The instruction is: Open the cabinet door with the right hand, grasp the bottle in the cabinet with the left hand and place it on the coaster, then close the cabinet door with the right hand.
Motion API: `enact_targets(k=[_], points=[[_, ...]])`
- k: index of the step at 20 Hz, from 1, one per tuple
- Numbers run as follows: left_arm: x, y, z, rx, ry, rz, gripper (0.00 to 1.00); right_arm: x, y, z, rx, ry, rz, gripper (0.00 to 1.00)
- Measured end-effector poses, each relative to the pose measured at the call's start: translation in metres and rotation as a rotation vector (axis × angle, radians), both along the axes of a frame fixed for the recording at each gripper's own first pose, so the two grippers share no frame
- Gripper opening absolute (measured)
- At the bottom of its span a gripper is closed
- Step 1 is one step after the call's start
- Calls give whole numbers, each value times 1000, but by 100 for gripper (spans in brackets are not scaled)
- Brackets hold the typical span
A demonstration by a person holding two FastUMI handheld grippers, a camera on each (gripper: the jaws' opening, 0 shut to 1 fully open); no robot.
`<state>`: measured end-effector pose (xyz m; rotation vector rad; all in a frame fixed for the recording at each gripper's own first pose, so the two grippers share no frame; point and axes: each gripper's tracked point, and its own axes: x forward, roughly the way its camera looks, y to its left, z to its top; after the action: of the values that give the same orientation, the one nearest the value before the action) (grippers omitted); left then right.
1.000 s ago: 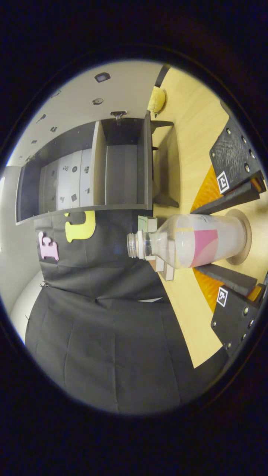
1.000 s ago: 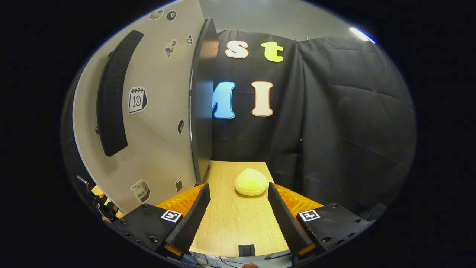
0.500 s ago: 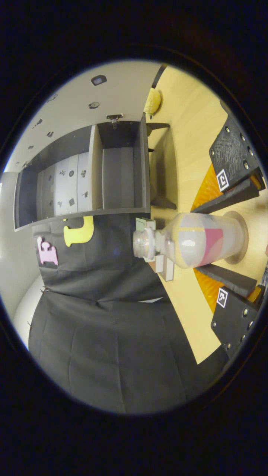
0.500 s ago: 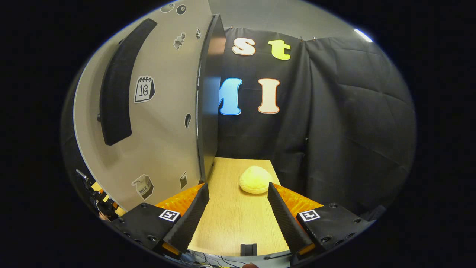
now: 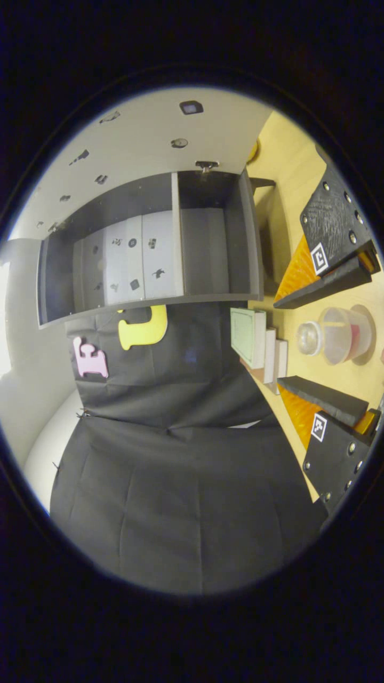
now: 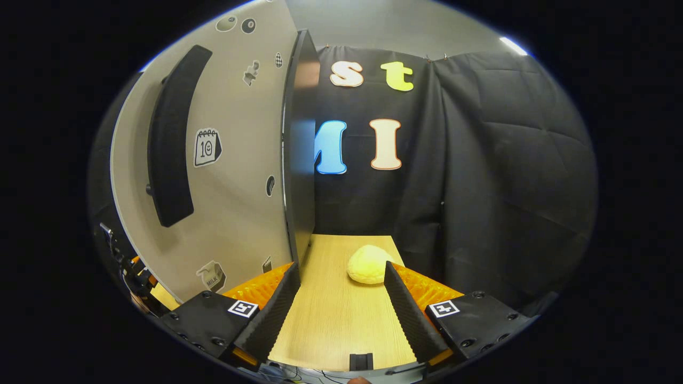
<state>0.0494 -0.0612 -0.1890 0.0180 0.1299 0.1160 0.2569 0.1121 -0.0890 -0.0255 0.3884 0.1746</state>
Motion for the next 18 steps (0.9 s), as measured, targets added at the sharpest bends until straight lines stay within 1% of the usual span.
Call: enact_targets(k=[1, 2, 3, 4, 5, 6, 7, 8, 9, 10, 11, 12, 13, 15, 18], points=[[-1, -3, 15, 4, -16, -8, 75, 1, 1, 3, 12, -4, 4, 98], [-2, -6, 30, 4, -32, -21, 75, 1, 2, 4, 22, -8, 9, 98], [-3, -9, 43, 4, -45, -27, 75, 1, 3, 6, 32, -14, 14, 100], [-4, -9, 58, 4, -58, -32, 75, 2, 3, 8, 39, -18, 19, 98], [-7, -12, 72, 4, -67, -35, 77, 2, 4, 10, 45, -19, 28, 98], [-10, -13, 85, 4, -65, -35, 78, 2, 5, 11, 52, -20, 35, 100], [-13, -13, 96, 7, -57, -30, 75, 3, 6, 14, 60, -23, 43, 98], [-18, -13, 110, 10, -55, -29, 75, 4, 8, 18, 68, -33, 54, 98], [-22, -13, 124, 13, -58, -29, 75, 5, 8, 22, 71, -45, 59, 100], [-26, -12, 138, 17, -68, -32, 76, 7, 5, 27, 71, -59, 57, 98], [-31, -10, 152, 26, -73, -33, 77, 8, 3, 32, 75, -72, 52, 100], [-34, -8, 163, 31, -74, -36, 78, 9, 2, 36, 83, -79, 49, 98], [-36, -7, 174, 26, -82, -42, 75, 10, 2, 39, 93, -80, 50, 98], [-36, 1, 192, -2, -95, -45, 75, 11, 0, 46, 102, -84, 44, 97], [-34, 20, 212, -46, -82, -28, 75, 14, 1, 64, 118, -103, 34, 95]])
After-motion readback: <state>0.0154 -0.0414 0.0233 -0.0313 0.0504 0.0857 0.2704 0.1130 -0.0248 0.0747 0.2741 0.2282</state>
